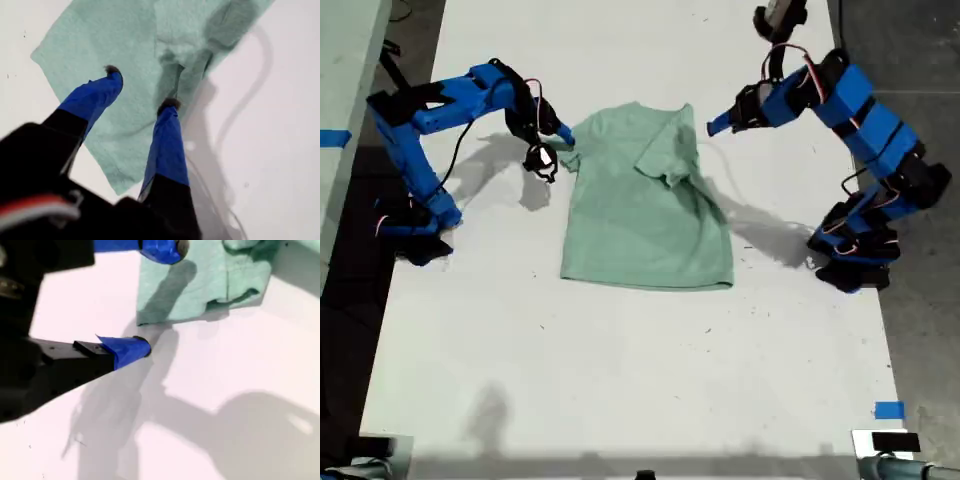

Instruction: Fold t-shirt

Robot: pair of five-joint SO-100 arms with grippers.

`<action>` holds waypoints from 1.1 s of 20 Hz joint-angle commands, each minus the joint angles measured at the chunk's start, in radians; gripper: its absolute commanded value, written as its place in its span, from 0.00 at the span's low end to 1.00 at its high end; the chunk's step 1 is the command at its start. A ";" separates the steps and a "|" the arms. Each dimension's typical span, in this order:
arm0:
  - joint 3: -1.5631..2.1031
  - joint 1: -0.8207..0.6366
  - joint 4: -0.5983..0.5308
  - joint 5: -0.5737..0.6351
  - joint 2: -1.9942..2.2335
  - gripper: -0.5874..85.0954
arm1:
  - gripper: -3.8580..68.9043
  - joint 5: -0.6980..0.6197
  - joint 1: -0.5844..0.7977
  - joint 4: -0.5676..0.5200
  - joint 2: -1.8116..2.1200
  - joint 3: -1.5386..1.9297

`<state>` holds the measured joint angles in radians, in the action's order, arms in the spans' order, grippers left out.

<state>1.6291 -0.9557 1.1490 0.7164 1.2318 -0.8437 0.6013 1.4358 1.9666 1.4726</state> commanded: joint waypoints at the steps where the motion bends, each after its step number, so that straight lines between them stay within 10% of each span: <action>1: -0.144 -0.014 0.049 -0.018 -0.057 0.36 | 0.33 0.023 -0.017 -0.031 0.124 0.041; 4: -0.420 -0.025 0.253 -0.020 -0.270 0.31 | 0.33 0.040 -0.025 -0.041 0.192 0.106; 6: -0.548 -0.021 0.334 -0.026 -0.354 0.10 | 0.33 0.051 -0.029 -0.054 0.222 0.149; 22: -0.696 0.149 0.264 -0.028 -0.061 0.01 | 0.34 0.083 -0.020 -0.086 0.410 0.357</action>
<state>0.9940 -0.8958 1.4818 0.6949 1.0953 -0.7701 0.5829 1.3668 2.3224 1.8316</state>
